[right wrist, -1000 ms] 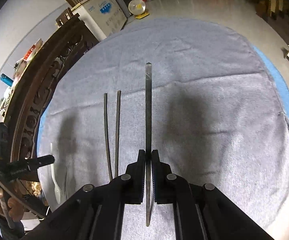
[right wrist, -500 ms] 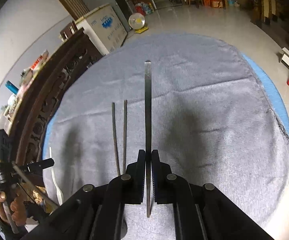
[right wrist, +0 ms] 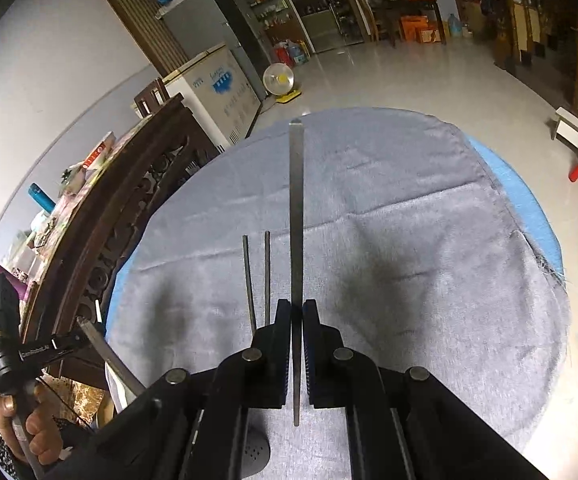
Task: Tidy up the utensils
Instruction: 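Lift the spoon with the left gripper while the right gripper carries the stick to the cup, then lower the held spoon and stick upright into the black cup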
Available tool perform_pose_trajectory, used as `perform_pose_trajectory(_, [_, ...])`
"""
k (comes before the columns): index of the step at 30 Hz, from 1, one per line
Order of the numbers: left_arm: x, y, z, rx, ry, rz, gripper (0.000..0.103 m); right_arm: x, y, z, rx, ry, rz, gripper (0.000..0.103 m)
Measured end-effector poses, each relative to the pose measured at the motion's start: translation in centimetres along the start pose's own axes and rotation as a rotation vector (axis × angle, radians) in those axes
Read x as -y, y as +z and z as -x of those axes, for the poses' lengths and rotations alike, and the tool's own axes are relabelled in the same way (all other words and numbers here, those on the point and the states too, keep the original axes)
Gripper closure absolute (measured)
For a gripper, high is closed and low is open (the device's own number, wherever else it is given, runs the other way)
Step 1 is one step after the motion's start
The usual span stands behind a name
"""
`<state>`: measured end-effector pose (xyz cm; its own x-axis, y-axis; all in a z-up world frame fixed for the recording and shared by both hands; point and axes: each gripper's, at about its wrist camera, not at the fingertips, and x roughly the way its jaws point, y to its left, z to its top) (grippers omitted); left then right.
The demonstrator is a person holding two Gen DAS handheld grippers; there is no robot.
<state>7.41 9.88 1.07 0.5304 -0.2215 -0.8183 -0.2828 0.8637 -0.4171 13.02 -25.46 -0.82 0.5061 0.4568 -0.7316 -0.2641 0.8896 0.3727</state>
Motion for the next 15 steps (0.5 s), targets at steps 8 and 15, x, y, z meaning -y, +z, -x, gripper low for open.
perform_pose_trajectory(8, [1.2,-1.2,2.6,0.084,-0.062,0.018,0.093,-0.8,-0.4,4.0,0.082,0.044,0.003,0.096])
perform_pose_trajectory(15, [3.1,-2.6,4.0,0.161,-0.078,-0.018,0.093,-3.0,-1.1,8.7,0.174,0.114,0.025,0.096])
